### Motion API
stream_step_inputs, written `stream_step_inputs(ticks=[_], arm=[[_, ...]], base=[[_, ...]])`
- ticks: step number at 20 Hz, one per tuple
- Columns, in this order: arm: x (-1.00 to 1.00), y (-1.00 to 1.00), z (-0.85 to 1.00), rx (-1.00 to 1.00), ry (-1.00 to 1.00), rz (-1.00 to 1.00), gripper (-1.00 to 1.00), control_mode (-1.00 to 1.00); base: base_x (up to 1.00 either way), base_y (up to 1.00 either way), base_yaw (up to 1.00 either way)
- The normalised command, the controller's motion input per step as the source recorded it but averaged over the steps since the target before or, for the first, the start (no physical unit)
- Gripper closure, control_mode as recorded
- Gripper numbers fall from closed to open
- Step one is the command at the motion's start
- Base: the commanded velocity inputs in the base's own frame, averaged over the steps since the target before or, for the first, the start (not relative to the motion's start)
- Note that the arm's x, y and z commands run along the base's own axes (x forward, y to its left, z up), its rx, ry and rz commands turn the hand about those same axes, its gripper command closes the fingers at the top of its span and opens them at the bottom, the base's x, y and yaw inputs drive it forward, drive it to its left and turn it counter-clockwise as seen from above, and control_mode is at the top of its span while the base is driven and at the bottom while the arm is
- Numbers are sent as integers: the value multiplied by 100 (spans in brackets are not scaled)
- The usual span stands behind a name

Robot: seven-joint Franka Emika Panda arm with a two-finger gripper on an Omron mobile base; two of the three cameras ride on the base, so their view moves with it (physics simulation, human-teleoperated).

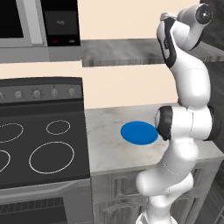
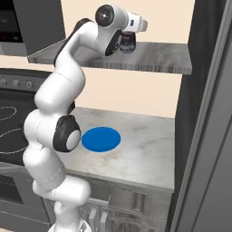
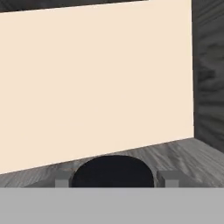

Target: Move the hot dog bun to the plate on the dining table and place the condiment next to that plate. Then navigate to the fridge and take the sausage and place it on the plate as well.

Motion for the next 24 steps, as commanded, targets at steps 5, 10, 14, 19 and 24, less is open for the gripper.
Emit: stream_step_inputs(ticks=[5, 10, 14, 19, 24], arm=[[-100, 17, 0, 0, 0, 0, 100, -100], [-100, 19, 0, 0, -3, 0, 100, -100], [-100, 17, -1, 0, -4, 2, 100, -100], [-100, 32, -1, 0, -1, 5, 100, -100], [-100, 36, 0, -1, -7, 11, 100, -100]], base=[[0, 0, 0], [0, 0, 0], [0, 0, 0], [0, 0, 0], [0, 0, 0]])
